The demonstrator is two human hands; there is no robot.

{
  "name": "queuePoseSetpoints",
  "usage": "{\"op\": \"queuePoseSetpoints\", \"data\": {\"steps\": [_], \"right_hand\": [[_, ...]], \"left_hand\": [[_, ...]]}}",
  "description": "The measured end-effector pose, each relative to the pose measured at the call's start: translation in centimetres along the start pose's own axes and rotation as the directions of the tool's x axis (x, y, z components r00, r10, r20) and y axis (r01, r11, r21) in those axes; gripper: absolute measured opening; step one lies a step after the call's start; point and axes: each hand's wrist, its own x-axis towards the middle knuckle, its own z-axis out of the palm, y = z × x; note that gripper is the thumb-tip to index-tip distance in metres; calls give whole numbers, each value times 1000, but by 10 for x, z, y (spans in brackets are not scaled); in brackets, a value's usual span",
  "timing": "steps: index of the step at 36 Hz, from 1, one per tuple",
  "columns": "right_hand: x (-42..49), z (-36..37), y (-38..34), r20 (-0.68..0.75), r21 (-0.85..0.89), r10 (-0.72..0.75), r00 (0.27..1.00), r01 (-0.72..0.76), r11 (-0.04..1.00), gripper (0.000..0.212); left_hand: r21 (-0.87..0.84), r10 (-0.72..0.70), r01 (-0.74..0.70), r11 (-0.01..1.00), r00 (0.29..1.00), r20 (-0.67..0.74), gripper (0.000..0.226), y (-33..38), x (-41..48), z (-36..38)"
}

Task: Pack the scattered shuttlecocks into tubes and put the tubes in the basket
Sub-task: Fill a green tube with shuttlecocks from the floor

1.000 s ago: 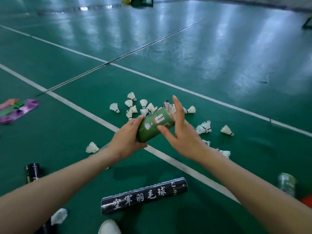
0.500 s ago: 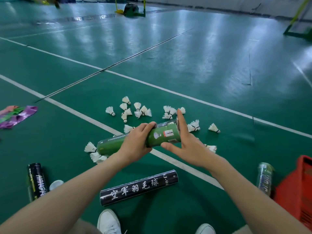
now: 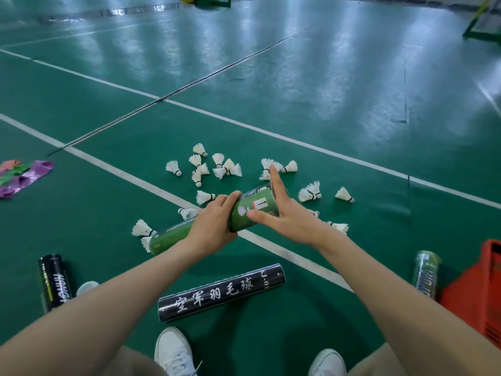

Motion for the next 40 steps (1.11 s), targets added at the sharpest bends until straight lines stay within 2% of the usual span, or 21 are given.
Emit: {"op": "queuePoseSetpoints", "data": {"steps": [5, 9, 11, 15, 17, 20, 25, 29, 35, 40], "right_hand": [[18, 9, 0, -57, 232, 120, 991, -104, 967, 94], [33, 12, 2, -176, 338, 213, 961, -144, 930, 66], [43, 12, 4, -147, 271, 227, 963, -182, 945, 53], [80, 20, 11, -16, -60, 161, 987, -162, 985, 28], [104, 33, 20, -5, -99, 162, 987, -161, 982, 25], [149, 65, 50, 37, -57, 196, 980, -194, 979, 23], [233, 114, 109, 48, -32, 295, 954, -294, 955, 29], [294, 144, 148, 62, -109, 311, 948, -303, 947, 44], [367, 184, 181, 168, -313, 257, 952, -196, 929, 60], [412, 207, 189, 254, -550, 173, 951, -5, 835, 82]], "left_hand": [[76, -56, 51, 996, 996, 70, 89, -10, 2, -2], [96, -156, 145, 985, 980, 123, 93, -31, 1, -9], [108, -213, 197, 974, 965, 155, 94, -47, 2, -14], [203, -282, 243, 948, 940, 194, 98, -84, 11, -16], [235, -307, 255, 938, 926, 220, 99, -104, 19, -10], [244, -367, 309, 919, 896, 250, 98, -140, 33, 9], [290, -470, 389, 874, 829, 303, 101, -205, 61, 50], [330, -523, 421, 845, 779, 345, 105, -250, 80, 79], [375, -578, 455, 808, 736, 353, 107, -292, 90, 106], [284, -614, 544, 789, 703, 359, 110, -315, 104, 110]]}}
